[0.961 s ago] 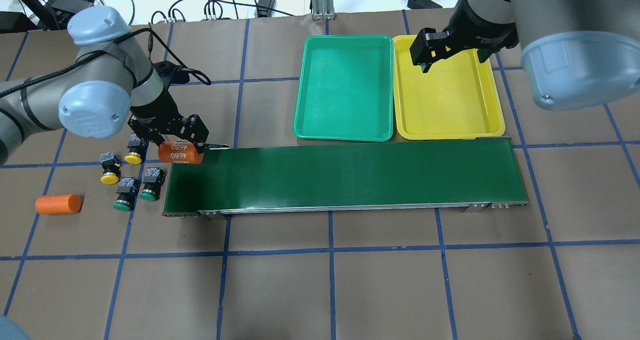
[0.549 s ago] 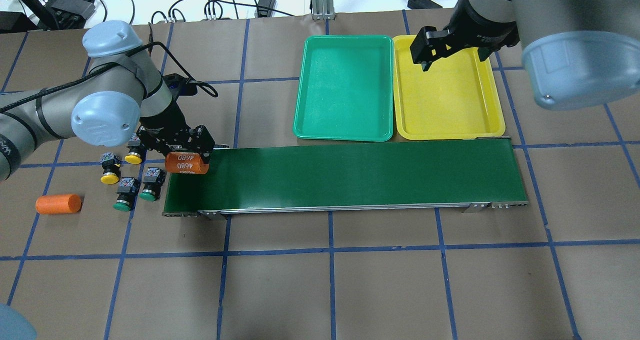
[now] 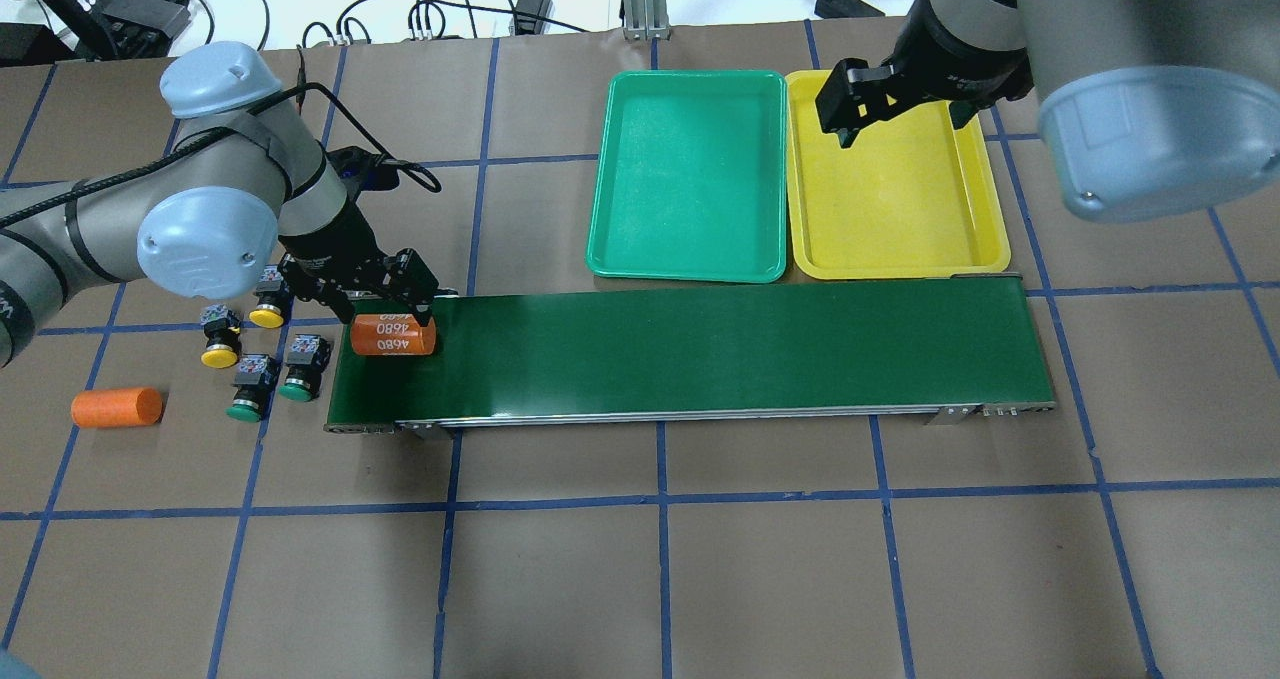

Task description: Sort buttons by color to trays

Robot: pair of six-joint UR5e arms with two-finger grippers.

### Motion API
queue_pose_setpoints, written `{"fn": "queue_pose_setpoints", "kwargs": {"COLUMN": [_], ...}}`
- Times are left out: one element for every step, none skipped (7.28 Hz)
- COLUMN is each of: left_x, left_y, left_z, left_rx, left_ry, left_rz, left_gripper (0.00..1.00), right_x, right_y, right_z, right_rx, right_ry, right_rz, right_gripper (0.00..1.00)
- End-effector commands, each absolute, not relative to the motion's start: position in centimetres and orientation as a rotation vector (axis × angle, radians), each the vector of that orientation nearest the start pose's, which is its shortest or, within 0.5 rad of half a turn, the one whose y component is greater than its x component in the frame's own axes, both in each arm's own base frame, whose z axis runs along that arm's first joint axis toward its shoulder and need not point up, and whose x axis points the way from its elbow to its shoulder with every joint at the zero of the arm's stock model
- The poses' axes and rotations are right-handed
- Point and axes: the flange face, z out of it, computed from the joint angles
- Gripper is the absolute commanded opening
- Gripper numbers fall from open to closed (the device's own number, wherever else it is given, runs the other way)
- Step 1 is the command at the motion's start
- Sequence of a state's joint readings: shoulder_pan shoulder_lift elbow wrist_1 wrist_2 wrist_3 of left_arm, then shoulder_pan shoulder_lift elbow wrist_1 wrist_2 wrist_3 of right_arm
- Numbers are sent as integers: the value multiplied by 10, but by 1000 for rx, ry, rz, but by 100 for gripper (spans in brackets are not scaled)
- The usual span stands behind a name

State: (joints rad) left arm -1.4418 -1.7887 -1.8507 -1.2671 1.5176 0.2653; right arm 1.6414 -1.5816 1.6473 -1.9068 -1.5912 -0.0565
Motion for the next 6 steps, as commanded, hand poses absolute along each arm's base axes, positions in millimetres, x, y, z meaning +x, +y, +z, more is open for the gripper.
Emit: {"fn": "queue_pose_setpoints", "kwargs": {"left_x": [-69,-49,-15,30,103,166], "left_y": [-527,-535,-544,-545,-544,-532], "left_z": [301,330,346,348,338,323], "left_rx": [211,199,211,248,251,215], "left_ry": [3203,3165,3071,3066,3077,3082], "left_rz": [235,149,123,113,114,108], "left_gripper": [100,100,100,100,100,100], "right_x": [166,167,167,167,167,167], "right_y": [-498,-498,-500,-501,-501,-501], "right_z": [489,486,481,480,480,480], "right_rx": [-194,-196,-194,-196,-196,-196], "right_ry": [3132,3123,3127,3129,3127,3126], "right_rz": [-417,-403,-387,-384,-384,-382], "right_gripper": [100,100,100,100,100,100]}}
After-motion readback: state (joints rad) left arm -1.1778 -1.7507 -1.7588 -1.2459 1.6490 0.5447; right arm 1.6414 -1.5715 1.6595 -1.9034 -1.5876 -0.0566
